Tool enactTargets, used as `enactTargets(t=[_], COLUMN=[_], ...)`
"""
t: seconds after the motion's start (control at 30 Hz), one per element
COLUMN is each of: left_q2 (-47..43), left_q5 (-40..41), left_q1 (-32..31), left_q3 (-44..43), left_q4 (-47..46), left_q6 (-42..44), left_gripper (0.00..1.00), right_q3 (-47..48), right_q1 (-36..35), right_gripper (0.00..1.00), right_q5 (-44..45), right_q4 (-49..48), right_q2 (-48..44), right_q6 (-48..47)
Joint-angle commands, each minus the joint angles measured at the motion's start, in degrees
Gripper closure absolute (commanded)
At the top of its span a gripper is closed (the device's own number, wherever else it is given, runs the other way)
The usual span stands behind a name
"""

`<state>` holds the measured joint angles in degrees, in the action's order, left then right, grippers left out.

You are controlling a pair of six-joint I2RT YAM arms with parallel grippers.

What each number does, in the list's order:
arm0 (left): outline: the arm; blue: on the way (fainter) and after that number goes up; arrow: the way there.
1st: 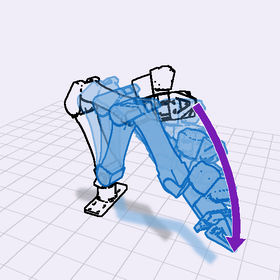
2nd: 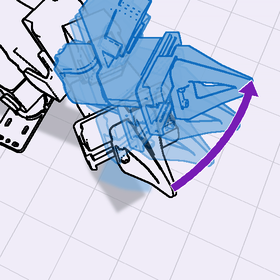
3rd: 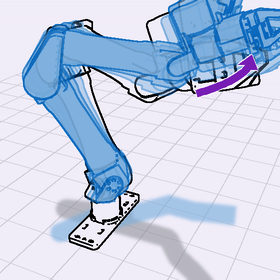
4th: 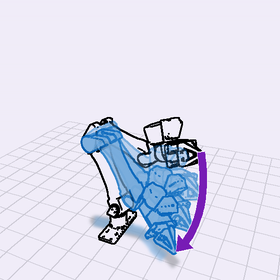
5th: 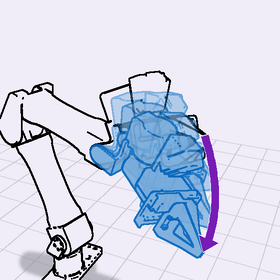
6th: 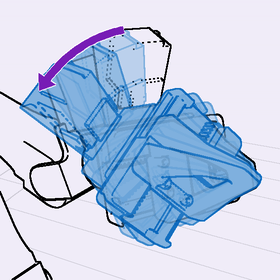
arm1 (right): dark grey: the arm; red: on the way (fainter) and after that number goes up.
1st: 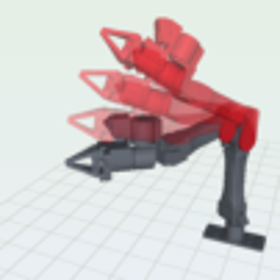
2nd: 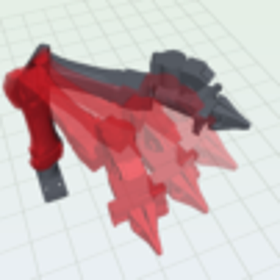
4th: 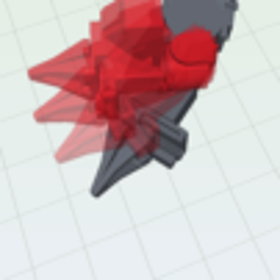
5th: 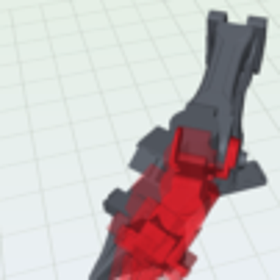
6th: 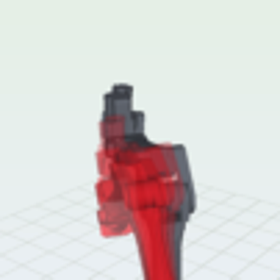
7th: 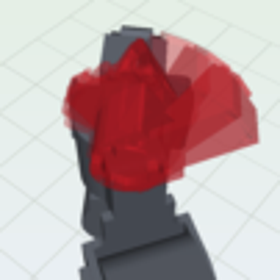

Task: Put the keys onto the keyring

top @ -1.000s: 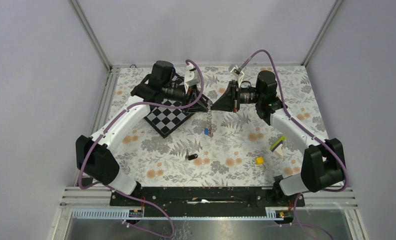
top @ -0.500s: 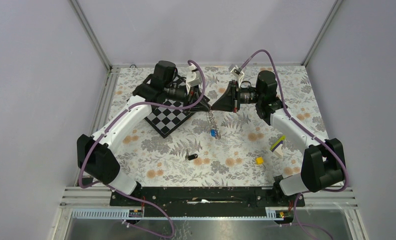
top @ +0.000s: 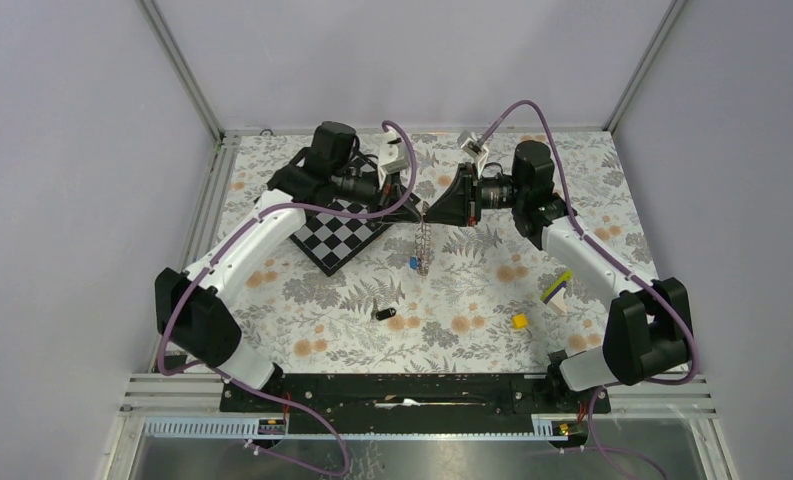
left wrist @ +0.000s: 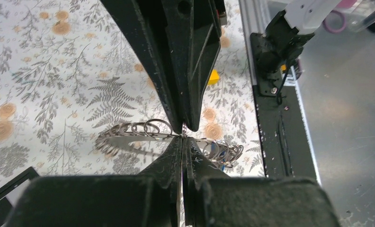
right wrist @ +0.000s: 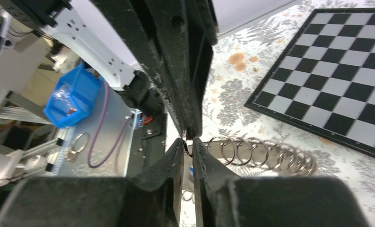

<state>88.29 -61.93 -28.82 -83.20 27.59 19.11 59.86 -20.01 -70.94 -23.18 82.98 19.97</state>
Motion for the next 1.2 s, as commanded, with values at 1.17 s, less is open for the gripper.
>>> enactTargets(t=[1.17], left_q2=[9.09], left_q5=[28.38], left_q1=[-12.99], left_q3=[-31.17], left_q4=[35.04], left_q6=[19.37], left_gripper=[1.0], right_q3=[8.55], right_q1=[-2.11], right_gripper=[0.52], right_q5=[4.49], right_q4=[28.54], right_q2=[-4.77], right_q6=[-29.11])
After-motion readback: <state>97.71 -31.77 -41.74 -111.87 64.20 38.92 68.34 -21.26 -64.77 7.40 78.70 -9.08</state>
